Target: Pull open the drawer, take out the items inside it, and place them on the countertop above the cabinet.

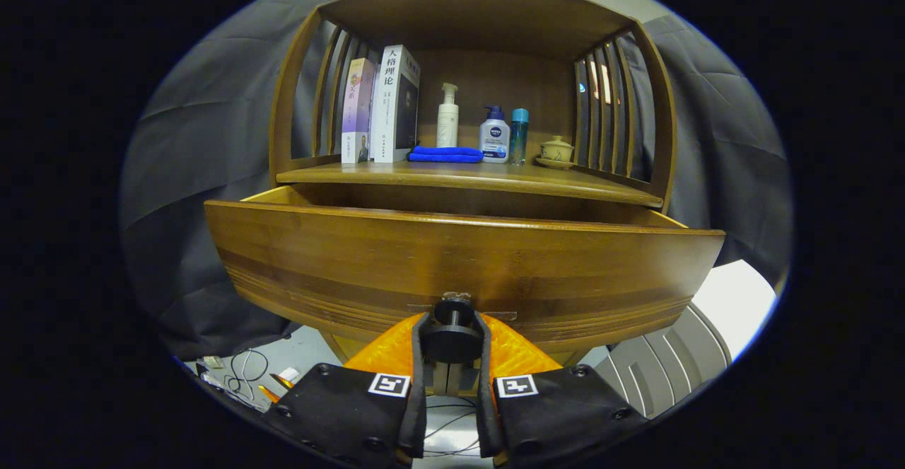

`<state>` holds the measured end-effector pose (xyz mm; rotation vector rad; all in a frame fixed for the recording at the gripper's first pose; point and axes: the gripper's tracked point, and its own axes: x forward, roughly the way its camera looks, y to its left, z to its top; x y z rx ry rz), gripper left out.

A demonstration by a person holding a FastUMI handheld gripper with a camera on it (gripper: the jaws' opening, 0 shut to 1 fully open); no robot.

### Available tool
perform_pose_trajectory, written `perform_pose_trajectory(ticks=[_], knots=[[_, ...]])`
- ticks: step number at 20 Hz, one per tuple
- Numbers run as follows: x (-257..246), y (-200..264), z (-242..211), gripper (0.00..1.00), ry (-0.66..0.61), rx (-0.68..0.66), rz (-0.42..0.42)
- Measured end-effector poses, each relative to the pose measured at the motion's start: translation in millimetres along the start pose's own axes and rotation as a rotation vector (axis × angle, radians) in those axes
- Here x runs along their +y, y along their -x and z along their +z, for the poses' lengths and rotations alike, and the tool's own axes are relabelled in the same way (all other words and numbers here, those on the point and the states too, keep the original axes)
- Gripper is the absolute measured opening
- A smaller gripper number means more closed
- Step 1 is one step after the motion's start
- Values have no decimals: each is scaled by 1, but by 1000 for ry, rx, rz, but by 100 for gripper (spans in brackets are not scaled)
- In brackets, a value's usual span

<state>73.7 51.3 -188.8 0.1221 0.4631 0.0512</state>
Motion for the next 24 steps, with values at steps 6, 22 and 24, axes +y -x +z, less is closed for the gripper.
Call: perform_pose_trajectory(ticks=[6, 22, 24], knots=[[1, 25, -11, 31, 6, 3, 0], [14, 69, -39, 31, -5, 19, 14], [15, 74, -41, 31, -3, 9, 10]])
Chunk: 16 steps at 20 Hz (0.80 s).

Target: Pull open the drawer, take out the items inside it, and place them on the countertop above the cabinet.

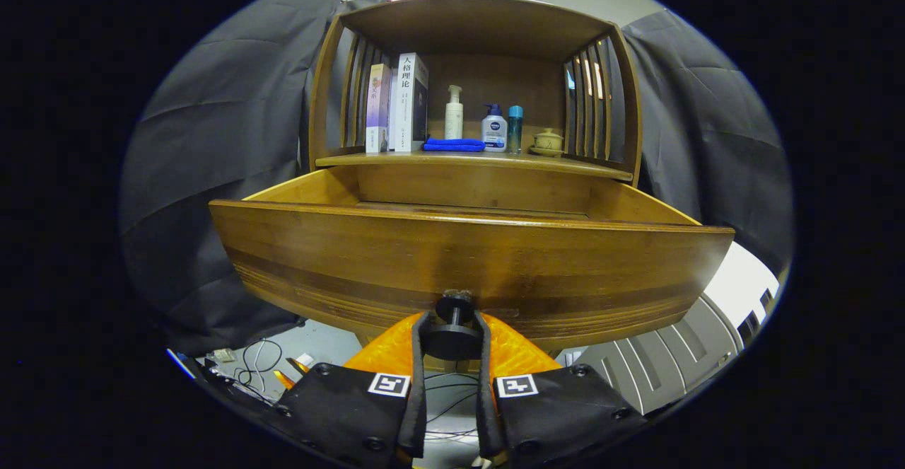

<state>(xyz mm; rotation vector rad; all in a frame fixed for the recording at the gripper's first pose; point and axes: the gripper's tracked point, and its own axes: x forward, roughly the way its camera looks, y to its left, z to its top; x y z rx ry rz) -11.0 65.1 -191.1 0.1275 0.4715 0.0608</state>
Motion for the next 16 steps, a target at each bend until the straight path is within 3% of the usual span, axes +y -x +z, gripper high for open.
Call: perform_pose_trajectory(ticks=[3, 9, 16], knots=[[0, 3, 1, 38, 4, -26, 15], [1, 21, 24, 100, -14, -115, 65], [-8, 53, 68, 100, 3, -193, 23]])
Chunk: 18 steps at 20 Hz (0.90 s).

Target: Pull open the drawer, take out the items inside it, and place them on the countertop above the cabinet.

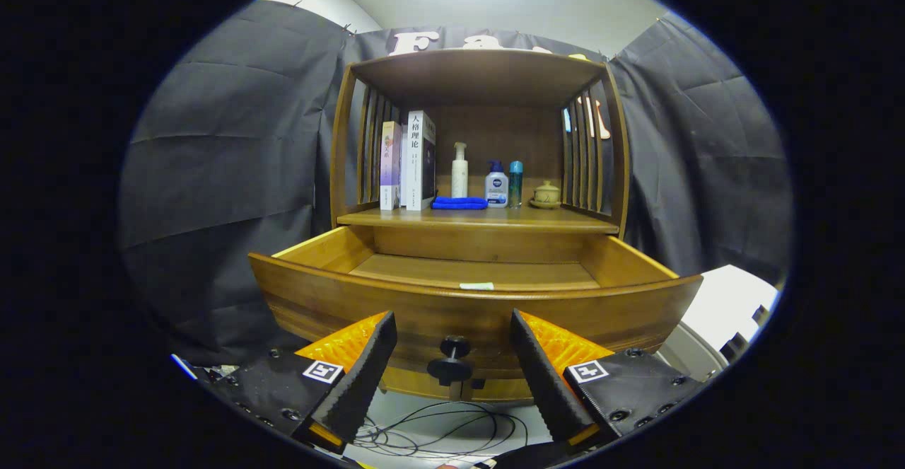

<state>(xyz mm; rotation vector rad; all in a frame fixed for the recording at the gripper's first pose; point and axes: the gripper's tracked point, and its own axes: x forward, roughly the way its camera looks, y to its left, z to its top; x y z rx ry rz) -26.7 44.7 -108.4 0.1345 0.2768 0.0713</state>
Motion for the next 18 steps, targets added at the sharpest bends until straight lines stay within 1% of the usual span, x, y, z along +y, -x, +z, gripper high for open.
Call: perform_pose_trajectory(ticks=[4, 8, 13, 18], knots=[[-6, -4, 26, 100, -14, 5, -44], [-8, -19, 51, 100, -49, 6, -68], [-23, -46, 78, 100, -65, 53, -139], [-31, -83, 83, 100, -77, 147, -199]])
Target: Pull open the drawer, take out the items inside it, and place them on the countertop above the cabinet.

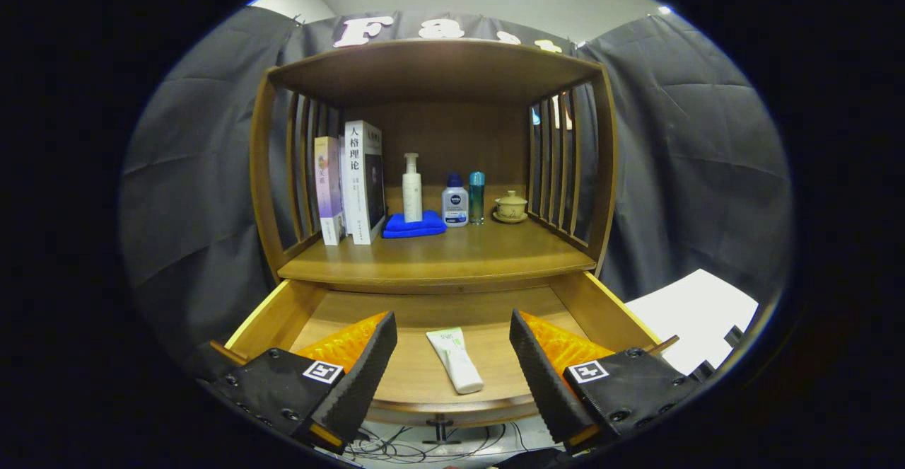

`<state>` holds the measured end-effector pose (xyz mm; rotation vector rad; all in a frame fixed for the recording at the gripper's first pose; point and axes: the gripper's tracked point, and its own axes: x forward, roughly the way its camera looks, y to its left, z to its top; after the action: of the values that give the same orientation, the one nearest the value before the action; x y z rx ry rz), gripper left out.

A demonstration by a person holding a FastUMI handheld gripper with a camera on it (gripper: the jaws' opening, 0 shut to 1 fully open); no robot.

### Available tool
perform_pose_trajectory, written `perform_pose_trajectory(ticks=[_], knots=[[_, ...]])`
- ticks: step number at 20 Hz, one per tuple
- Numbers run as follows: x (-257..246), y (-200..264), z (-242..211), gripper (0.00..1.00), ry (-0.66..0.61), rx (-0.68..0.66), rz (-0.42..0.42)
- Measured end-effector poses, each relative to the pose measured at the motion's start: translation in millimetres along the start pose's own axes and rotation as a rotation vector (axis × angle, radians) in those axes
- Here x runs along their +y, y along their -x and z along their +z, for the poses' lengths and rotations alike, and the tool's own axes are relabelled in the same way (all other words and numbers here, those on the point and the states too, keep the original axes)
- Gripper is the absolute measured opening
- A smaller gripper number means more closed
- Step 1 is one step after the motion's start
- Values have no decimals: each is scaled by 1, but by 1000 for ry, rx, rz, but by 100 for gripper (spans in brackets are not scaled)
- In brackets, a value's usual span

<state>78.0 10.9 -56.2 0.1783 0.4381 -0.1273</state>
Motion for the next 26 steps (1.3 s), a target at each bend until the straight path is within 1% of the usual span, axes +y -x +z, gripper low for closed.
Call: perform_pose_trajectory(ticks=[4, 7, 9, 11, 13, 19, 23, 26], knots=[[10, -34, -3, 100, 5, 95, -11], [13, -56, -10, 100, -17, 170, -22], [11, -71, -15, 100, -34, 228, -54], [11, -85, -21, 100, -25, 289, -81], [10, -96, -28, 100, -22, 348, -93], [7, -111, -64, 100, -55, 525, -123], [13, -118, -83, 100, -61, 631, -110], [12, -118, -99, 100, -56, 717, -122]])
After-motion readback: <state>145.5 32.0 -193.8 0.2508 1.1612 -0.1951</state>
